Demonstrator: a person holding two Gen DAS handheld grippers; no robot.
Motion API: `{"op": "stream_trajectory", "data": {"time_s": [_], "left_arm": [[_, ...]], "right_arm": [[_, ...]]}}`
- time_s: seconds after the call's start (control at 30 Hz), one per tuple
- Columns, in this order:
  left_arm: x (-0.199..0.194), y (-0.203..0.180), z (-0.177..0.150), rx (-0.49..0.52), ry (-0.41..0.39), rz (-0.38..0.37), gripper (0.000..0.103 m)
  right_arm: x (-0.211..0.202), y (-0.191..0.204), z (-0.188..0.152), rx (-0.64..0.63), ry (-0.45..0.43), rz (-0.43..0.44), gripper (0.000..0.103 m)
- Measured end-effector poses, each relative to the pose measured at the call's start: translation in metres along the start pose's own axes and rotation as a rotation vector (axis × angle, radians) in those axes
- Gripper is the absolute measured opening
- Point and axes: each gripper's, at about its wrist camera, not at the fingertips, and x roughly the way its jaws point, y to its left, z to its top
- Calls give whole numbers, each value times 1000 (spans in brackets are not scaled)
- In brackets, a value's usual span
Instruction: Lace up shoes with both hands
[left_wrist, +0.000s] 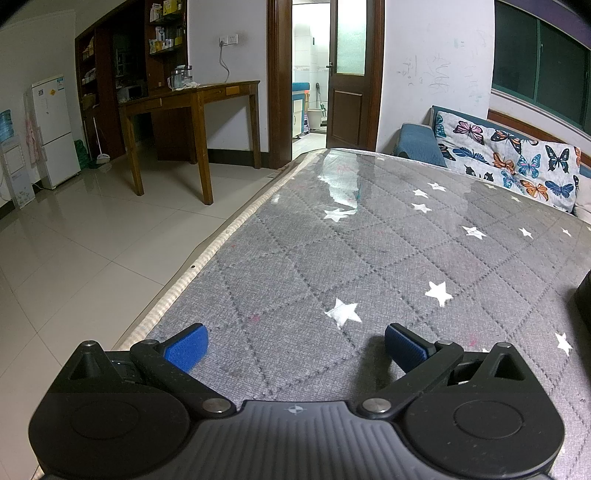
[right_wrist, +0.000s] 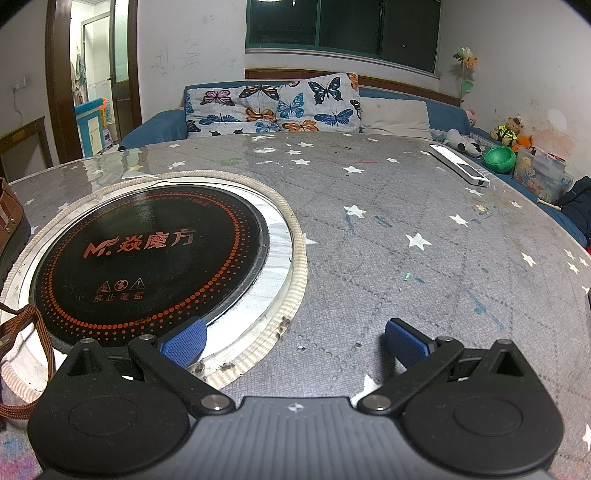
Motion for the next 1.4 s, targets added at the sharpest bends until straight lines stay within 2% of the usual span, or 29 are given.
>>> {"op": "stream_trajectory", "data": {"time_s": [1.4], "left_arm": [[-3, 2, -1, 0, 0, 0, 103]], "right_arm": [[0, 0, 0, 0, 0, 0, 103]]}}
